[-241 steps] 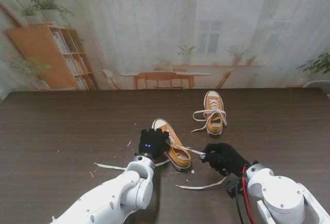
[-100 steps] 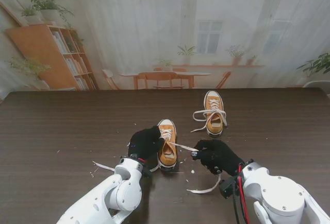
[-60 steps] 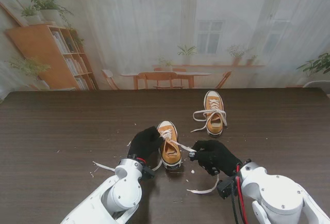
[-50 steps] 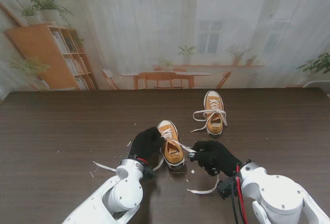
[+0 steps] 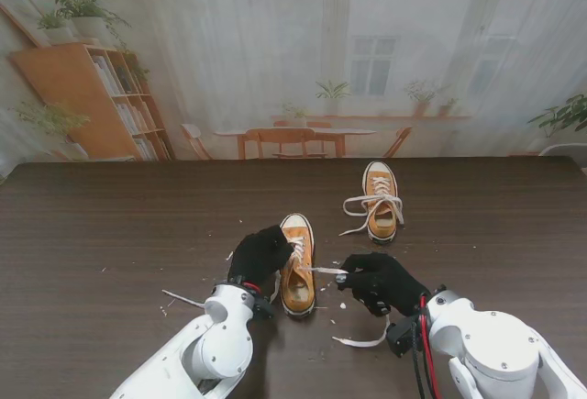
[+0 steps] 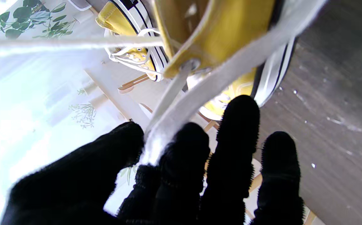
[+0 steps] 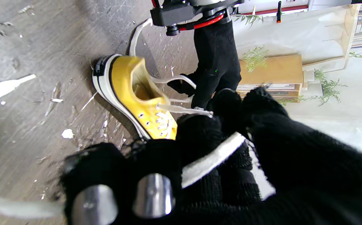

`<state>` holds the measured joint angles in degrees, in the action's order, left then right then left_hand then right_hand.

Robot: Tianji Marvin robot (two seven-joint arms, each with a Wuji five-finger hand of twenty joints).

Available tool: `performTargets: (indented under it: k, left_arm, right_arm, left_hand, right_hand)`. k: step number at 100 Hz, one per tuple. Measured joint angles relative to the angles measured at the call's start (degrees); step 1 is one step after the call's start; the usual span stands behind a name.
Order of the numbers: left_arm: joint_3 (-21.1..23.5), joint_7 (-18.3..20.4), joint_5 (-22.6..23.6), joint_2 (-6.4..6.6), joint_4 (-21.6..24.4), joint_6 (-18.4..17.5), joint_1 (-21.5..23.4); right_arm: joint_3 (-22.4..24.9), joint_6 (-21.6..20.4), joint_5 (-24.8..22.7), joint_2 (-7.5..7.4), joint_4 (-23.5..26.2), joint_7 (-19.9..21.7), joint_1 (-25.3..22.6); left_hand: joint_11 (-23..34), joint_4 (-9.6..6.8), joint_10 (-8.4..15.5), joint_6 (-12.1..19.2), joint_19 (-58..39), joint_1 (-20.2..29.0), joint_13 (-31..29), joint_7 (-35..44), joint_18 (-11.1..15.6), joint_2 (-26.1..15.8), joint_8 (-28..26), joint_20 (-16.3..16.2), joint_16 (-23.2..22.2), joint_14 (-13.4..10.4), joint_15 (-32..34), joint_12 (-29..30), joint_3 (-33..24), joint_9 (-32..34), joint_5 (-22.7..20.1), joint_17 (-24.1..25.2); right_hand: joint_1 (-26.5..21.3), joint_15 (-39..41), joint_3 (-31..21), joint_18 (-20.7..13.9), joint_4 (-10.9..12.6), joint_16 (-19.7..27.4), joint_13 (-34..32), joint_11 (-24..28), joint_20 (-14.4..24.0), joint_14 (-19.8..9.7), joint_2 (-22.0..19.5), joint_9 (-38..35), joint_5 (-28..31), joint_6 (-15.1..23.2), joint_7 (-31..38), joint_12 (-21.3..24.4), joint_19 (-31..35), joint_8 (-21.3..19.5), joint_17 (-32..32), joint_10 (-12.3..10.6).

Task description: Tie the shoelaces into a bow on the shoes

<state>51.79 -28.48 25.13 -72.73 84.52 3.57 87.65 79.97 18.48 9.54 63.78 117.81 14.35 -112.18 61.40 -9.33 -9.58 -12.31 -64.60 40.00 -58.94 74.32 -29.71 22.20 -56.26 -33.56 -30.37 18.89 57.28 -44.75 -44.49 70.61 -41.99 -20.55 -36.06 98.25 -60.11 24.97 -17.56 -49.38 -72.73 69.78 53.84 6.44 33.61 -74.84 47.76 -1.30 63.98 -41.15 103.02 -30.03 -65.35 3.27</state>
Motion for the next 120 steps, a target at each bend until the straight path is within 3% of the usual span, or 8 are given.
performTargets:
  k: [18,36,40,49,67,88,104,120]
  left_arm:
    - [2.33,4.72,-2.12,1.36,5.29,1.78,2.29]
    - [2.48,3.83,-8.37,1.18,5.16,0.66,2.61]
    - [2.46,3.75,-7.42,1.09,4.92,0.59,2.61]
    - [2.05,2.8,-0.67,1.09,3.88,0.39,2.51]
    - [1.54,2.65,7.59,2.38,3.99,1.65,2.63]
    - [1.93,4.23,9.36,3.82,5.7,2.74,3.25]
    - [0.92,3.56,4.04,3.45,4.36,2.66,2.09]
    - [-0.66,-0.07,1.65,1.7,-0.23,-0.35,-0.09]
  right_arm:
    - [-0.01,0.68,0.59,0.01,0.01,0.18,0.08]
    - [-0.08,0.85,1.11,0.01,-0.02,0.31,0.12]
    - [-0.08,0.88,1.18,0.01,-0.03,0.33,0.12]
    - [-0.08,1.02,1.19,0.01,-0.03,0.36,0.12]
    - [0.02,1.36,1.17,0.02,0.02,0.29,0.06]
    - [0.06,1.45,1.34,0.04,0.04,0.16,0.05]
    - [0.14,1.35,1.61,0.06,0.04,0.14,-0.06]
    - [0.45,1.29,1.62,0.08,0.1,0.15,-0.39]
  left_hand:
    - [-14.5,-0.01,-3.58,0.0,6.31,0.04,8.51,-0.34,0.0,-2.19,-2.51,1.22,0.0,2.06,-12.21,1.53,0.85,-6.49,0.3,6.34]
    - [-23.62,-1.32,-5.59,0.0,10.36,0.35,13.63,-0.77,0.0,-2.84,-3.54,3.55,0.18,3.54,-18.13,5.89,3.05,-11.32,0.38,9.03]
    - [-25.95,2.33,-5.72,0.0,11.52,3.81,16.38,-3.73,-0.01,-2.82,0.64,4.58,0.19,3.86,-19.47,7.12,5.86,-14.7,2.04,9.77]
    - [-29.4,6.37,-5.83,0.09,13.48,4.28,22.9,-14.67,-0.01,-1.93,11.1,5.58,0.19,4.06,-21.77,8.36,9.67,-22.86,8.19,12.21]
    - [-34.33,5.6,-5.55,0.1,16.56,3.46,30.7,-34.51,1.02,-2.22,22.58,6.67,0.2,3.33,-26.9,11.88,14.7,-33.49,10.11,16.17]
    - [-35.31,5.26,-5.04,0.1,16.3,4.01,29.17,-37.5,1.02,-2.2,23.99,6.67,0.2,2.94,-27.29,13.66,15.09,-31.12,8.43,14.75]
    - [-36.56,9.94,-5.64,0.1,11.89,13.23,20.22,-24.18,1.04,-3.92,26.35,6.42,1.03,3.02,-25.88,17.54,22.87,-19.5,-2.06,8.77]
    - [-35.5,10.46,-5.74,0.02,9.6,14.6,14.77,-9.66,1.04,-10.11,14.3,5.45,1.74,2.82,-23.32,17.84,28.91,-13.1,-1.95,4.04]
  right_hand:
    - [0.0,0.0,0.0,0.01,0.0,0.0,0.0,0.0,0.0,0.01,-0.09,0.0,0.0,0.0,-0.01,-0.01,0.0,-0.03,0.0,0.0]
    - [0.0,0.0,0.0,0.01,0.0,0.0,0.0,0.0,0.0,0.02,-0.1,0.0,-0.01,0.0,-0.01,-0.01,0.01,-0.03,0.0,0.0]
    - [0.0,0.0,0.0,0.01,0.0,0.0,0.0,0.0,0.0,0.02,-0.1,0.0,-0.01,0.0,-0.01,-0.01,0.02,-0.03,0.0,0.0]
    - [0.0,0.0,0.0,0.02,0.0,0.0,0.0,0.0,0.0,0.03,-0.1,0.0,-0.01,0.0,-0.01,-0.01,0.02,-0.04,0.0,0.0]
    - [0.0,0.0,0.0,0.02,0.0,0.0,0.0,0.0,0.0,0.03,-0.11,0.0,-0.01,0.0,-0.01,-0.01,0.09,-0.04,0.0,0.0]
    - [0.0,0.0,0.0,0.02,0.0,0.0,0.0,0.0,0.0,0.03,-0.12,0.0,-0.01,0.0,-0.01,-0.01,0.11,-0.04,0.0,0.0]
    - [0.0,0.0,0.0,0.03,0.0,0.0,0.0,0.0,0.0,0.03,-0.12,0.0,-0.01,0.0,-0.01,-0.01,0.12,-0.04,0.0,0.0]
    - [0.0,0.0,0.0,0.03,0.0,0.0,0.0,0.0,0.0,0.03,-0.12,0.0,-0.01,0.0,-0.01,-0.01,0.13,-0.04,0.0,0.0]
